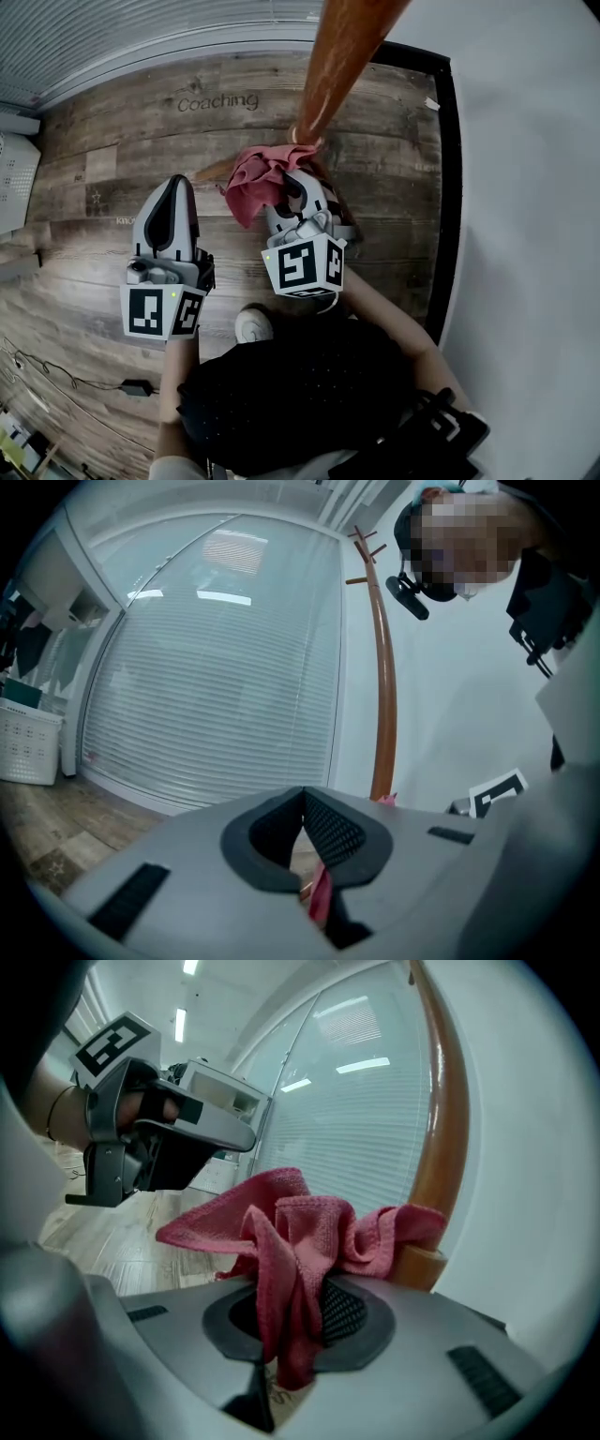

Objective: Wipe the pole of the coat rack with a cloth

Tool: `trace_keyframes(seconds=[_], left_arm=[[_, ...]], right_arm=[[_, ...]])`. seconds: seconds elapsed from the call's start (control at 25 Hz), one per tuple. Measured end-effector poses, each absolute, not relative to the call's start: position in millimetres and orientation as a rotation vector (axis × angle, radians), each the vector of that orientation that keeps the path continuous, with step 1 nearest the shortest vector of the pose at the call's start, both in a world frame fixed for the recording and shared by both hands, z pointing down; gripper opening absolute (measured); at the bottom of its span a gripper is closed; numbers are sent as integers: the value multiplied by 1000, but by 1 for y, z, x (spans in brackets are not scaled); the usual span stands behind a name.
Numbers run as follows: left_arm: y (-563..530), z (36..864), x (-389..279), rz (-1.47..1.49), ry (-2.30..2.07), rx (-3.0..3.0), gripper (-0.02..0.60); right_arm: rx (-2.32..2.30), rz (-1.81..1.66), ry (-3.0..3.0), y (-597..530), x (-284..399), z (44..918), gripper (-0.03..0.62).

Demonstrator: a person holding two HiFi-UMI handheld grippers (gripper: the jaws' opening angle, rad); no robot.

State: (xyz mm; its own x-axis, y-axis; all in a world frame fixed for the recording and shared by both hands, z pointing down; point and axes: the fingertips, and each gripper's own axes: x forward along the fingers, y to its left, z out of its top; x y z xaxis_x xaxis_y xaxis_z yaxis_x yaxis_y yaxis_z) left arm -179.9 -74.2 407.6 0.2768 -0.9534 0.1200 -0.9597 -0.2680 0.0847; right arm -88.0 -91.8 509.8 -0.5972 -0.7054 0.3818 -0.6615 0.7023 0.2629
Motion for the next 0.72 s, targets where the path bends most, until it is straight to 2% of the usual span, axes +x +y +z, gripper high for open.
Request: trace_keyframes(seconds=[0.72], left_arm=[[-66,411,-199,62,-1850,2332,15]], right_arm=[[919,-4,-2463,-85,-130,544,86]])
